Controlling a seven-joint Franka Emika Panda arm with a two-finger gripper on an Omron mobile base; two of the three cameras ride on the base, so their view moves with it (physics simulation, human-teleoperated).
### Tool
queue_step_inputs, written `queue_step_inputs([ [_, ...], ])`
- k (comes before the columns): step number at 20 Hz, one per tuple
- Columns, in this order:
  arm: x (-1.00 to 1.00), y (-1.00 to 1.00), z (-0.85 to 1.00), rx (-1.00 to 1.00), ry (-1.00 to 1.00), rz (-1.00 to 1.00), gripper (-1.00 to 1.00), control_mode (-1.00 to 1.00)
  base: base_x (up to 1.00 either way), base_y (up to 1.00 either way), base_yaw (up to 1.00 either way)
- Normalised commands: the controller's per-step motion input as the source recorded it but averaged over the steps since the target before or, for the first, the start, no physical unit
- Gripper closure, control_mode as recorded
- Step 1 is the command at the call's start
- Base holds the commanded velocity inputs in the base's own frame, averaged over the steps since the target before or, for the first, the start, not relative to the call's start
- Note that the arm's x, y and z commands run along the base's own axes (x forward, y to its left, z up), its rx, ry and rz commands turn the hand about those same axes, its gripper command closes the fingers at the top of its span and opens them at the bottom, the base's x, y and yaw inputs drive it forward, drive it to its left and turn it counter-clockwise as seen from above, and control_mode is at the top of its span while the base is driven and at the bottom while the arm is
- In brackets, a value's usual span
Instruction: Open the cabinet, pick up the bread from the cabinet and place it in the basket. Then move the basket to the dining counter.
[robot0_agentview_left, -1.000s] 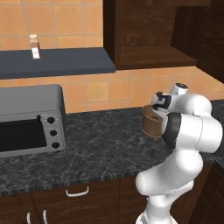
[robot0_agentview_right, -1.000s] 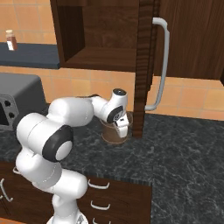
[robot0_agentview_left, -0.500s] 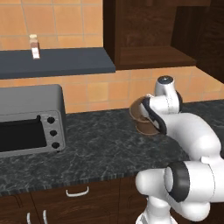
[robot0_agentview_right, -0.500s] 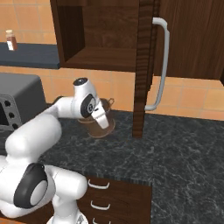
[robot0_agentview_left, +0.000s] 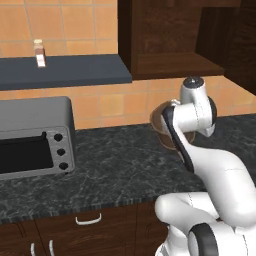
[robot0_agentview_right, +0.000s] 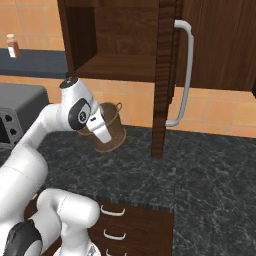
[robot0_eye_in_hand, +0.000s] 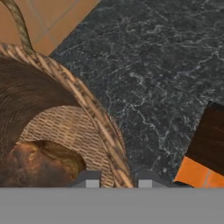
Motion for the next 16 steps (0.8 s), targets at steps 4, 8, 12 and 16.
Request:
queue_step_inputs([
  [4,-0.48,0.18,0.37,0.24,-0.09,-0.02,1.0,-1.0,0.0,0.0,0.0],
  [8,-0.53,0.3,0.21,0.22,-0.15,-0.06,1.0,-1.0,0.0,0.0,0.0],
  [12,-0.55,0.14,0.34,0.25,-0.04,-0.02,1.0,-1.0,0.0,0.0,0.0],
  [16,-0.62,0.09,0.37,0.32,-0.02,0.0,1.0,-1.0,0.0,0.0,0.0],
])
